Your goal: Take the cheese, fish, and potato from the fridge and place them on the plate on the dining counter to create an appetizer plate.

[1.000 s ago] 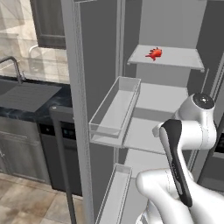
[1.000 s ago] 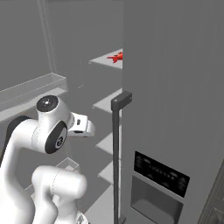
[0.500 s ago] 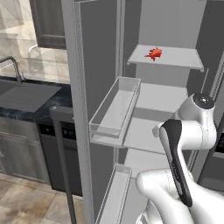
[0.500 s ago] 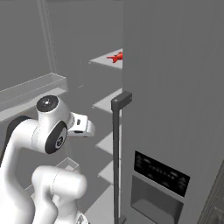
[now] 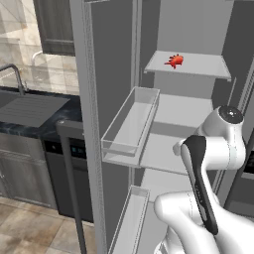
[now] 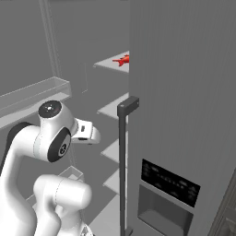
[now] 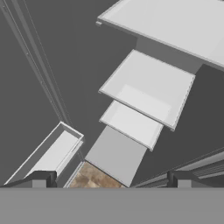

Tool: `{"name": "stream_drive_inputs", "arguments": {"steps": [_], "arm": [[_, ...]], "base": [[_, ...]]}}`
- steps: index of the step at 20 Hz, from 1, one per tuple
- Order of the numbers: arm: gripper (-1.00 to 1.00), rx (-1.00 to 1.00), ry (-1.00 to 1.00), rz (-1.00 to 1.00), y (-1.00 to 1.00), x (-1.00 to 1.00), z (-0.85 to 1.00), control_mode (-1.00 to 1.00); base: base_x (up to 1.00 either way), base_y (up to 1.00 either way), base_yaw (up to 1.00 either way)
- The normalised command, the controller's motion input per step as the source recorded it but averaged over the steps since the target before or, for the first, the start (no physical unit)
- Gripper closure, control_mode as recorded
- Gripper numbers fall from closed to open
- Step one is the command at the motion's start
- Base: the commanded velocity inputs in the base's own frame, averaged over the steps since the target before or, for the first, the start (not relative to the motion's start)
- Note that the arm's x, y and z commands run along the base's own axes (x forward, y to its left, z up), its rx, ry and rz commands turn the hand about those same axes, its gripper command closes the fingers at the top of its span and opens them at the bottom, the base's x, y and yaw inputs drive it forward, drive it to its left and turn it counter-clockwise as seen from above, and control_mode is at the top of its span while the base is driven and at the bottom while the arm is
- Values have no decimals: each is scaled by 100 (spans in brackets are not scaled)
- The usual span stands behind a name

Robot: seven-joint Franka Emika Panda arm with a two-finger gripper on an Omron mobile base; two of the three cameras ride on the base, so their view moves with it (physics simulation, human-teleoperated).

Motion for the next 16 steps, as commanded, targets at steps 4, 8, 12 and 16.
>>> {"name": "stream_drive_inputs", "arguments": {"steps": [4, 8, 12, 16], "arm": [[-100, 0, 0, 0, 0, 0, 0, 100], [-100, 0, 0, 0, 0, 0, 0, 100], [-100, 0, 0, 0, 0, 0, 0, 100], [-100, 0, -2, 0, 0, 0, 0, -100]], "base": [[51, 0, -33], [20, 0, -16], [5, 0, -2], [3, 0, 0]]}}
